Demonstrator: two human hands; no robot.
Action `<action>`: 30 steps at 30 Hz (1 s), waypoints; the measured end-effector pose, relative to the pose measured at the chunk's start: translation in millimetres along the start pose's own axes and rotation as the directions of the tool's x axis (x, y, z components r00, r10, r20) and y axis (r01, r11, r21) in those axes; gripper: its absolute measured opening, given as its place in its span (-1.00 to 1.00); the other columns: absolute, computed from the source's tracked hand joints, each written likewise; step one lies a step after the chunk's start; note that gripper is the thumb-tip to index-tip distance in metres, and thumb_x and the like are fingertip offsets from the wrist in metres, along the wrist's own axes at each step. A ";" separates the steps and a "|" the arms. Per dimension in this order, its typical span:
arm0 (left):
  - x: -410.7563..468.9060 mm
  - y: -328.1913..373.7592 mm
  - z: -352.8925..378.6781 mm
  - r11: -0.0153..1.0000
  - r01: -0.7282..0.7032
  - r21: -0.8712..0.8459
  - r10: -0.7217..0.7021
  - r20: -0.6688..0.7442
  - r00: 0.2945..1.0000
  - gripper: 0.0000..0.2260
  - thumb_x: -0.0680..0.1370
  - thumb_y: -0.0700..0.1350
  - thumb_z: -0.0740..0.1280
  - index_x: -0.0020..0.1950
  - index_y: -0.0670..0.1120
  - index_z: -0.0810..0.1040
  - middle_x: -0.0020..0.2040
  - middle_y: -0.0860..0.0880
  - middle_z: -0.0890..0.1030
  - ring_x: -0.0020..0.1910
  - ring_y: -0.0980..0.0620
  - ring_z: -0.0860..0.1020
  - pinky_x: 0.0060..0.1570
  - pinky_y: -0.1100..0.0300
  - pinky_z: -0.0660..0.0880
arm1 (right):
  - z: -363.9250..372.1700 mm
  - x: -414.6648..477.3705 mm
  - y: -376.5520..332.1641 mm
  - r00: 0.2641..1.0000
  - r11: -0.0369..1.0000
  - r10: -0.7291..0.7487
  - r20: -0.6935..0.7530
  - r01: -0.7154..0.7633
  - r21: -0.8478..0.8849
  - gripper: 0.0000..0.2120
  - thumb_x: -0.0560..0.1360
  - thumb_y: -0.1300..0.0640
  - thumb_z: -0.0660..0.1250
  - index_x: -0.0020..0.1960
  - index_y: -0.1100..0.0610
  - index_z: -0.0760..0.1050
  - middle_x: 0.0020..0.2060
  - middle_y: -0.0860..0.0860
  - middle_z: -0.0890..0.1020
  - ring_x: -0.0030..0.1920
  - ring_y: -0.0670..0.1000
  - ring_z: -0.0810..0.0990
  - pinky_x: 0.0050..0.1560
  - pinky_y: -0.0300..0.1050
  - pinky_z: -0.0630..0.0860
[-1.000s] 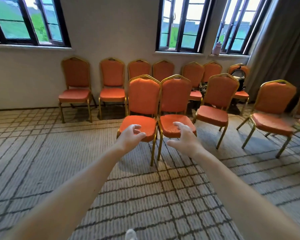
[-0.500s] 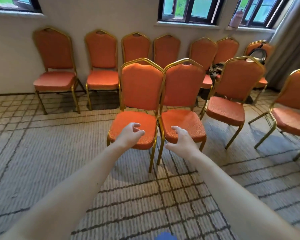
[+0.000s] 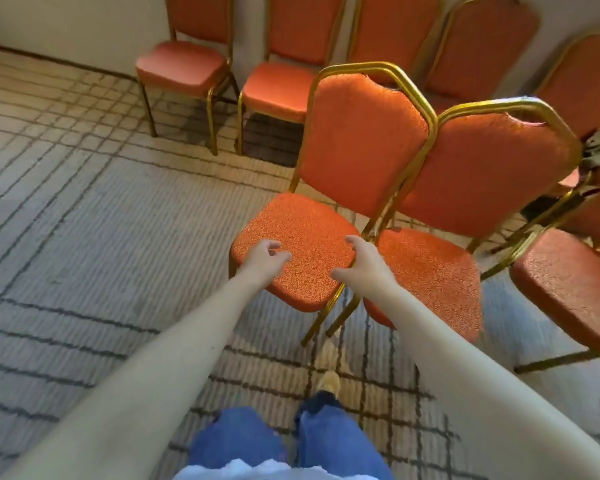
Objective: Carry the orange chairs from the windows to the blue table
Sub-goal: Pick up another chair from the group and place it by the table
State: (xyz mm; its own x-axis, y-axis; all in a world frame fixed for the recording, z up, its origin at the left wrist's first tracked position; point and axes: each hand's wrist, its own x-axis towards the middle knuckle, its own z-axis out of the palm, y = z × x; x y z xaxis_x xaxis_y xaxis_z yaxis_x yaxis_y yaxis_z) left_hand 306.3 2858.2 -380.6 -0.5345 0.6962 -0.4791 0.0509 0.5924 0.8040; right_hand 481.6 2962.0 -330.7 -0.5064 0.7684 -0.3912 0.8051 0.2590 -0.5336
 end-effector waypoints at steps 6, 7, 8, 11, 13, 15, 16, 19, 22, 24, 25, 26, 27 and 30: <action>60.2 -10.6 35.0 0.975 0.202 -0.088 -0.207 -0.057 0.977 -0.53 0.35 0.14 0.36 0.23 0.03 0.48 0.00 0.03 0.55 0.02 -0.01 0.56 0.16 0.05 0.46 | 6.9 82.8 21.4 0.983 0.998 -0.006 0.182 0.017 -0.057 -0.25 0.47 0.02 0.43 0.56 0.00 0.15 0.51 0.06 0.25 0.30 0.08 0.44 -0.04 -0.11 0.44; 71.9 -17.8 40.0 0.967 0.227 -0.117 -0.236 -0.068 0.969 -0.56 0.38 0.12 0.38 0.21 0.02 0.48 0.00 0.03 0.55 -0.03 0.04 0.57 0.10 0.09 0.47 | 13.4 94.7 26.2 0.978 0.997 0.004 0.210 0.011 -0.071 -0.25 0.47 0.03 0.42 0.56 0.00 0.15 0.50 0.06 0.25 0.36 0.08 0.40 -0.03 -0.12 0.45; 85.4 -27.0 45.2 0.956 0.255 -0.145 -0.268 -0.080 0.960 -0.60 0.42 0.07 0.40 0.21 0.00 0.48 0.01 0.02 0.56 -0.07 0.06 0.57 0.05 0.12 0.47 | 22.1 108.0 32.2 0.971 0.996 0.019 0.236 0.002 -0.086 -0.25 0.47 0.03 0.42 0.56 0.00 0.15 0.50 0.06 0.25 0.39 0.09 0.38 -0.05 -0.15 0.46; 121.5 -61.0 63.1 0.919 0.349 -0.183 -0.366 -0.074 0.927 -0.61 0.48 -0.06 0.41 0.26 -0.11 0.47 0.08 -0.10 0.58 0.05 -0.07 0.57 0.16 0.05 0.48 | 52.3 139.3 52.3 0.955 0.994 0.072 0.286 -0.044 -0.103 -0.28 0.48 0.02 0.40 0.55 0.00 0.15 0.48 0.09 0.28 0.37 0.11 0.41 0.04 -0.05 0.50; 140.4 -87.7 76.5 0.878 0.430 -0.210 -0.450 -0.057 0.891 -0.65 0.49 -0.12 0.40 0.23 -0.16 0.46 0.10 -0.20 0.60 0.11 -0.16 0.57 0.18 0.00 0.47 | 74.7 156.1 66.2 0.938 0.990 0.122 0.325 -0.093 -0.104 -0.27 0.47 0.01 0.40 0.55 0.04 0.17 0.45 0.12 0.31 0.34 0.16 0.44 0.26 0.08 0.46; 156.4 -115.7 90.9 0.837 0.509 -0.202 -0.527 -0.049 0.848 -0.82 0.50 -0.12 0.39 0.04 -0.11 0.46 -0.03 -0.20 0.61 0.05 -0.15 0.58 0.03 0.00 0.50 | 99.6 173.6 81.2 0.912 0.983 0.182 0.368 -0.153 -0.107 -0.27 0.46 0.02 0.41 0.54 0.08 0.18 0.43 0.14 0.34 0.33 0.19 0.44 0.31 0.12 0.42; 163.2 -129.2 96.8 0.824 0.531 -0.196 -0.549 -0.050 0.834 -0.86 0.50 -0.12 0.39 -0.08 -0.09 0.44 -0.14 -0.14 0.60 -0.01 -0.10 0.58 -0.10 0.04 0.51 | 111.6 181.7 88.8 0.901 0.979 0.202 0.383 -0.174 -0.107 -0.27 0.45 0.03 0.41 0.54 0.10 0.19 0.42 0.14 0.35 0.34 0.20 0.44 0.32 0.11 0.41; 187.9 -163.3 112.7 0.765 0.614 -0.194 -0.624 0.013 0.781 -0.70 0.50 -0.05 0.39 0.14 -0.18 0.49 0.01 -0.17 0.59 0.10 -0.08 0.55 0.00 0.01 0.54 | 145.7 205.5 109.5 0.883 0.969 0.247 0.399 -0.228 -0.095 -0.30 0.42 0.03 0.44 0.48 0.14 0.28 0.35 0.15 0.46 0.33 0.17 0.45 0.33 0.07 0.41; 210.4 -185.1 123.3 0.703 0.688 -0.180 -0.700 -0.001 0.714 -0.40 0.47 0.06 0.40 0.40 -0.19 0.33 0.18 -0.19 0.52 0.13 -0.15 0.54 0.15 -0.08 0.52 | 175.4 223.7 125.4 0.859 0.949 0.309 0.408 -0.309 -0.068 -0.32 0.40 0.00 0.48 0.43 0.15 0.32 0.29 0.15 0.50 0.29 0.16 0.49 0.32 0.05 0.43; 226.2 -195.1 130.0 0.649 0.721 -0.246 -0.738 0.029 0.674 -0.46 0.46 0.10 0.40 0.31 -0.17 0.39 0.14 -0.20 0.53 0.03 -0.12 0.55 -0.01 0.00 0.58 | 193.7 236.5 133.9 0.830 0.919 0.371 0.417 -0.392 -0.039 -0.24 0.38 -0.02 0.50 0.47 0.15 0.26 0.33 0.14 0.47 0.32 0.16 0.47 0.36 0.06 0.39; 232.6 -202.7 134.8 0.622 0.730 -0.283 -0.751 0.049 0.658 -0.50 0.46 0.11 0.39 0.25 -0.17 0.41 0.13 -0.20 0.54 -0.01 -0.10 0.55 -0.09 0.06 0.58 | 205.0 241.3 139.9 0.812 0.895 0.417 0.409 -0.445 -0.028 -0.17 0.37 -0.03 0.51 0.50 0.15 0.20 0.36 0.14 0.43 0.34 0.16 0.44 0.40 0.06 0.36; 235.3 -202.7 136.3 0.621 0.716 -0.320 -0.744 0.047 0.666 -0.52 0.47 0.12 0.39 0.22 -0.17 0.42 0.11 -0.18 0.54 -0.04 -0.08 0.55 -0.17 0.12 0.56 | 207.8 243.7 141.5 0.807 0.877 0.451 0.383 -0.481 -0.019 -0.12 0.37 -0.04 0.51 0.52 0.15 0.14 0.39 0.15 0.39 0.37 0.17 0.40 0.42 0.03 0.32; 236.5 -202.3 138.6 0.616 0.704 -0.353 -0.739 0.052 0.672 -0.50 0.48 0.14 0.39 0.24 -0.17 0.42 0.10 -0.14 0.54 -0.04 -0.06 0.53 -0.19 0.15 0.54 | 211.9 245.4 144.2 0.798 0.858 0.484 0.360 -0.513 -0.017 -0.08 0.38 -0.04 0.51 0.54 0.16 0.07 0.40 0.17 0.36 0.38 0.19 0.37 0.43 -0.01 0.30; 249.3 -220.8 148.0 0.564 0.715 -0.412 -0.761 0.076 0.644 -0.36 0.44 0.24 0.39 0.35 -0.14 0.39 0.21 -0.09 0.53 0.14 -0.10 0.51 0.11 -0.01 0.53 | 236.8 252.4 154.2 0.750 0.790 0.581 0.317 -0.614 0.005 0.01 0.40 0.00 0.48 0.57 0.19 -0.13 0.42 0.23 0.27 0.39 0.22 0.34 0.39 -0.04 0.30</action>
State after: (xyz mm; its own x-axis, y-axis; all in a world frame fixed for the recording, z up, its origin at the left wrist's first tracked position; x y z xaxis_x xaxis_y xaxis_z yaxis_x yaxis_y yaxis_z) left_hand 286.6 2960.9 -729.7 -0.3190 0.0284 -0.9473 -0.7012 0.6654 0.2561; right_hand 404.8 3057.3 -689.3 -0.0099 0.5409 -0.8410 0.9450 -0.2698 -0.1847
